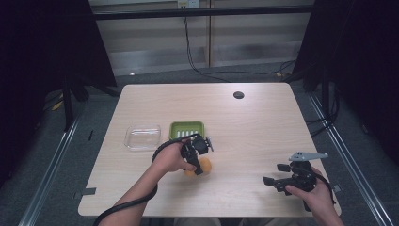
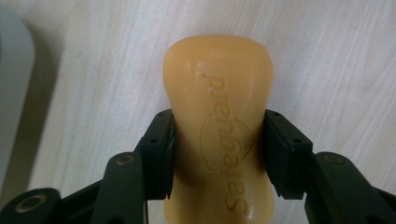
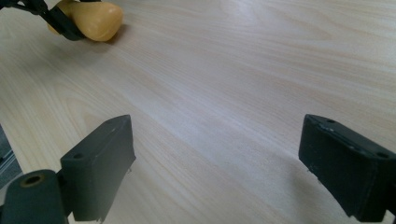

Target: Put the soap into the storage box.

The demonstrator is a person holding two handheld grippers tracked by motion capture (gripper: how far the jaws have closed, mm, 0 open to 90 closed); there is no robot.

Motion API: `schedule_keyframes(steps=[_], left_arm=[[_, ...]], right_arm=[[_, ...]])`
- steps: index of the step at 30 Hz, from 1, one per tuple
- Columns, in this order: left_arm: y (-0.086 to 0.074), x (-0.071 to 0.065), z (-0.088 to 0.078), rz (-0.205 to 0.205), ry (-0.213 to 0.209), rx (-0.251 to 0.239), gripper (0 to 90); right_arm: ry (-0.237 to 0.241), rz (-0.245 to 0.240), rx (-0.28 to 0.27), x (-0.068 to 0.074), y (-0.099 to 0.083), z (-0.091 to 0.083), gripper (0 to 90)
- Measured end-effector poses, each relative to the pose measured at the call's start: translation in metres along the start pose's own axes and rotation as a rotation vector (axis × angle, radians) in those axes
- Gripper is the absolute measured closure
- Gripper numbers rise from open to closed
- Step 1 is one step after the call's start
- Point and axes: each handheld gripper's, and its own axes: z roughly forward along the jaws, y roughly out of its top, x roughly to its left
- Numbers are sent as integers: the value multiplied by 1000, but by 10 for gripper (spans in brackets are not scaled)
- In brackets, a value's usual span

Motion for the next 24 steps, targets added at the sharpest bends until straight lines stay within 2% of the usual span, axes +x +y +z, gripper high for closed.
schedule_keyframes(steps=[5, 7, 8, 11, 13, 14, 19, 24], left_arm=[[-3, 4, -11, -32, -10, -9, 498], [-4, 6, -15, -28, -3, -7, 498], [-4, 7, -16, -41, -7, -8, 498], [-6, 9, -21, -46, 2, -15, 498], [-7, 11, -24, -31, 15, -17, 498], [-8, 12, -25, -40, 10, -14, 499], [-11, 17, -33, -32, 4, -27, 498], [-11, 20, -38, -26, 19, -16, 498]], right_arm=[[0, -1, -2, 0, 1, -1, 95], [-2, 2, -3, 0, 0, -1, 92], [0, 4, -3, -1, 0, -1, 90], [2, 3, 3, 1, 1, -1, 90], [3, 1, 2, 0, 1, 0, 82], [3, 1, 3, 0, 1, 0, 78], [13, -11, 7, 0, 0, 0, 55], [13, -17, 12, -1, 0, 0, 51]])
